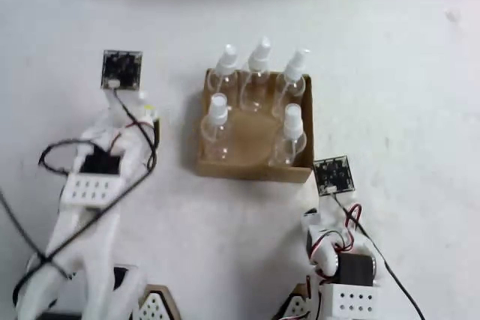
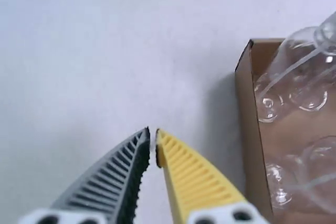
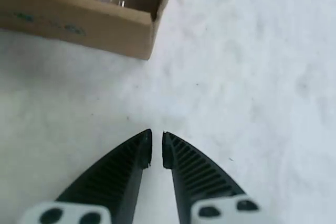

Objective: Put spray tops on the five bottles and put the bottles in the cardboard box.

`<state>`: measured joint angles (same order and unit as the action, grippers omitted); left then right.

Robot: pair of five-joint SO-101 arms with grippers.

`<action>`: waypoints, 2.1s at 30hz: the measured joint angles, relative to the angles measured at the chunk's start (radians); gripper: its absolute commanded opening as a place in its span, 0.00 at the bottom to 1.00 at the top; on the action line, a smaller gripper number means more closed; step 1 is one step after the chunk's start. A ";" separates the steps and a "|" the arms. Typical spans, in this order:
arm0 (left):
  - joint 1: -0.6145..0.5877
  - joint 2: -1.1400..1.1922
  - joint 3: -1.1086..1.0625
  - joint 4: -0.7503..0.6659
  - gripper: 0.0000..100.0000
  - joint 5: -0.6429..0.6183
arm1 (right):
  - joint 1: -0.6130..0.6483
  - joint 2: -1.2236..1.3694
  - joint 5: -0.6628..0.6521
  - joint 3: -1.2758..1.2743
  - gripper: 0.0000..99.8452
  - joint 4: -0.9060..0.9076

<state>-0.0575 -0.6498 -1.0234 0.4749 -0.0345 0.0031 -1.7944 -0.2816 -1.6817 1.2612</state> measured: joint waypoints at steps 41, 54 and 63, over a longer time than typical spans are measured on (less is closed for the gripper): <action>-0.014 -1.160 -0.555 -0.040 0.02 0.077 | 0.000 0.000 0.000 0.000 0.02 0.000; -0.058 -1.178 -0.173 0.259 0.02 0.078 | 0.000 0.000 0.000 0.000 0.02 0.000; -0.040 -1.180 -0.270 0.425 0.02 0.334 | 0.000 0.000 0.000 0.000 0.02 0.000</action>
<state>-0.0974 -1.8297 -1.2935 0.8999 0.3000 0.0031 -1.7944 -0.2816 -1.6817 1.2612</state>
